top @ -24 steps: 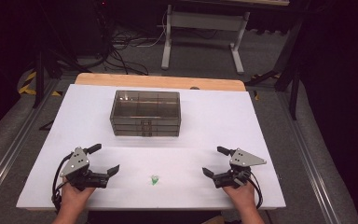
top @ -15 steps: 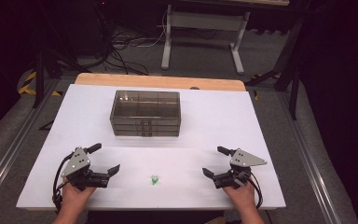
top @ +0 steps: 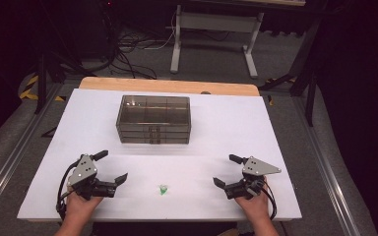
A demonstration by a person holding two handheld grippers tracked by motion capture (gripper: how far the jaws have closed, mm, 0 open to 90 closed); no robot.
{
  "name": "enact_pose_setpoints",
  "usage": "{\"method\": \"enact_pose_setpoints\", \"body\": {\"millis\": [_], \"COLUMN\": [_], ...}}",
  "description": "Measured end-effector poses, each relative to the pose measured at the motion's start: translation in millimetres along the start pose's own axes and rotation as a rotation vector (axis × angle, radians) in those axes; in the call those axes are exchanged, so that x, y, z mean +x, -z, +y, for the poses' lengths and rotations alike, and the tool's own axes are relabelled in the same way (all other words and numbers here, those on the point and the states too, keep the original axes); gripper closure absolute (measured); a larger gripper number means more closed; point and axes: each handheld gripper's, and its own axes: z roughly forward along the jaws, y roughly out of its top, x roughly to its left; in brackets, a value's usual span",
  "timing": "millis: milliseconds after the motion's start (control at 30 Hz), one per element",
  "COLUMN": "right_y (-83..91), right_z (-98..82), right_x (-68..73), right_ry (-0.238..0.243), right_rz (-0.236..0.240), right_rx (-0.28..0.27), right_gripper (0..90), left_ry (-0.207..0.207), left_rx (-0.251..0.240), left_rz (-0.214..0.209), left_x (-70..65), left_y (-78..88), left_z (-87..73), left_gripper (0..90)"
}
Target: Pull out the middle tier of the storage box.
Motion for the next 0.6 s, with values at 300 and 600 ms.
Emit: {"method": "enact_pose_setpoints", "body": {"millis": [300, 600], "right_y": [-1.5, -2.5], "right_z": [-0.7, -1.0], "right_x": [0.1, 0.6], "right_ry": [-0.008, -0.015], "right_rz": [0.008, 0.009], "right_rx": [0.009, 0.019], "right_gripper": [0.1, 0.1], "left_ry": [0.02, 0.03], "left_rx": [0.015, -0.003], "left_rz": [-0.023, -0.055], "left_x": [1.7, 5.5], "left_y": [-4.9, -12.4], "left_z": [6.3, 20.4], "left_gripper": [3.0, 3.7]}}
